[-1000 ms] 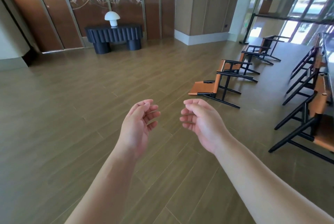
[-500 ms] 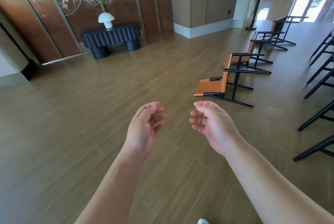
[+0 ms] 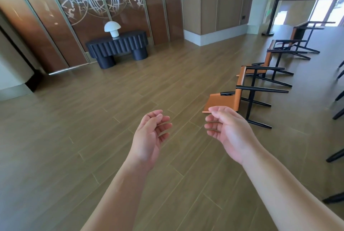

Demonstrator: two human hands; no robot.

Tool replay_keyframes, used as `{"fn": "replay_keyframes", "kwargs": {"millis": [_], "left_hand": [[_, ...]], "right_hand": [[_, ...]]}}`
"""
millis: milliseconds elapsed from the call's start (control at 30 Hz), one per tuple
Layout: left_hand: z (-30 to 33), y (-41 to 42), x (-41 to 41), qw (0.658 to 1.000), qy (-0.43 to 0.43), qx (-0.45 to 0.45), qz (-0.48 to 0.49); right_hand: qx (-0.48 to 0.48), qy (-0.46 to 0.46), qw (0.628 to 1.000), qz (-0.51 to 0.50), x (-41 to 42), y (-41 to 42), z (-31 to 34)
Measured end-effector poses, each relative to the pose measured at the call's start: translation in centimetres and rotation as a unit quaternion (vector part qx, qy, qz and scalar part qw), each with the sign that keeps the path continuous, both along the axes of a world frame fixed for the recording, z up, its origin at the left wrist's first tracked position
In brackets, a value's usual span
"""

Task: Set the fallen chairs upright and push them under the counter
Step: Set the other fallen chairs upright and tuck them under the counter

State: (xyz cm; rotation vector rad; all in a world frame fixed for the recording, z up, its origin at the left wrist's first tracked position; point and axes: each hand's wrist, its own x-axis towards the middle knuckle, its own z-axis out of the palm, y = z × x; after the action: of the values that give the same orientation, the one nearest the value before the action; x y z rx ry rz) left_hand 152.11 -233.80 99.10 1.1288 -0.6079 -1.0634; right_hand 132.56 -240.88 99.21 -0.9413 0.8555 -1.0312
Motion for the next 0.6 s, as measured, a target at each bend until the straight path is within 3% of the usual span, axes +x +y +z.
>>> {"fn": "replay_keyframes", "kwargs": {"millis": [300, 600], "left_hand": [[-1.4, -10.8, 3.9, 1.000, 0.018, 0.001, -0.015], [-0.2, -27.7, 12.5, 0.998, 0.026, -0.014, -0.048]], "right_hand": [[0.018, 0.025, 0.999, -0.008, 4.4, -9.9, -1.6], [0.013, 0.053, 0.997, -0.047, 12.5, -25.0, -0.4]]}}
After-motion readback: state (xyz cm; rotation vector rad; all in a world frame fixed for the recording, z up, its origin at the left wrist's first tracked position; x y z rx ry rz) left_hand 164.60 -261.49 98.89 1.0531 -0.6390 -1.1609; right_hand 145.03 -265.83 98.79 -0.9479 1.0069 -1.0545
